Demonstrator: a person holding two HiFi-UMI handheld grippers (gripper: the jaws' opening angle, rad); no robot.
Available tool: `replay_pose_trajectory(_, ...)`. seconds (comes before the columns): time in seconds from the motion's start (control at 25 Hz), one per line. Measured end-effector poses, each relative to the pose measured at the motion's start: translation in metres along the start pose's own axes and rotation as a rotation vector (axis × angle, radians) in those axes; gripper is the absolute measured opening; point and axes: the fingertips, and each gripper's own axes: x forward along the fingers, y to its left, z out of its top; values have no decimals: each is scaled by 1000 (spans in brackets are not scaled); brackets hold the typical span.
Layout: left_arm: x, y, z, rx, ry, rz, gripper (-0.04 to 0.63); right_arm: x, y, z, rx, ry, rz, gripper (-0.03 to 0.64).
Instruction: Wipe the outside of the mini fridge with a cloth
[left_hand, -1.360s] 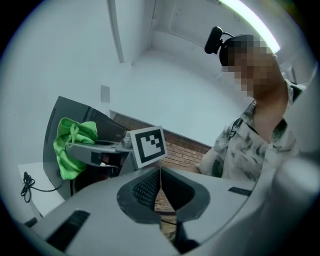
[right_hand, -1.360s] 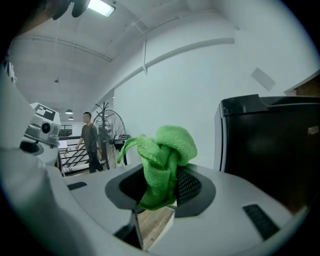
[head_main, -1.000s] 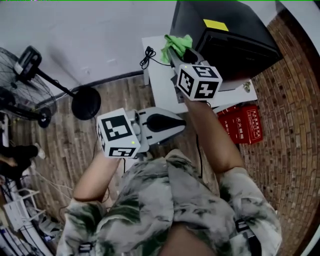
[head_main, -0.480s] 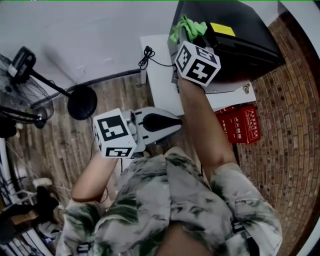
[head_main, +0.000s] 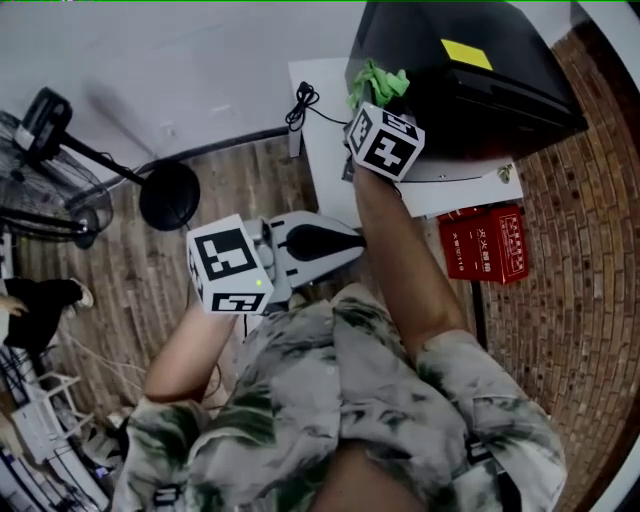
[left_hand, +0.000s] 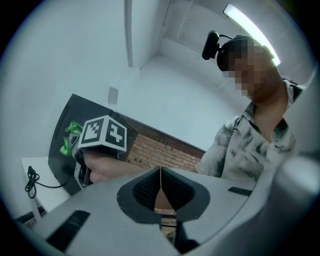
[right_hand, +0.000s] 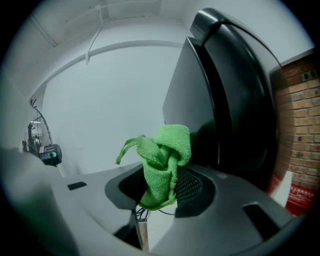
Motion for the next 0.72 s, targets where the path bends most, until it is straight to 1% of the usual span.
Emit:
replay_pose_trajectory(0.24,-7,5,-9,-27,8,14,28,13,-13,-64,2,109,-47,153)
replay_pose_trajectory(0.52,-16,4,-15,-33,4,30,28,18,-25,-127,25,235,-78,153)
replay_pose_trajectory(0.64,-18,3,-15,-29,0,30,28,17,-24,-134,-2,253,-66,153)
replay_pose_trajectory(0.72,-19,2,-14,-29,-6,31,28,14,-16,-121,-17,227,-49,153)
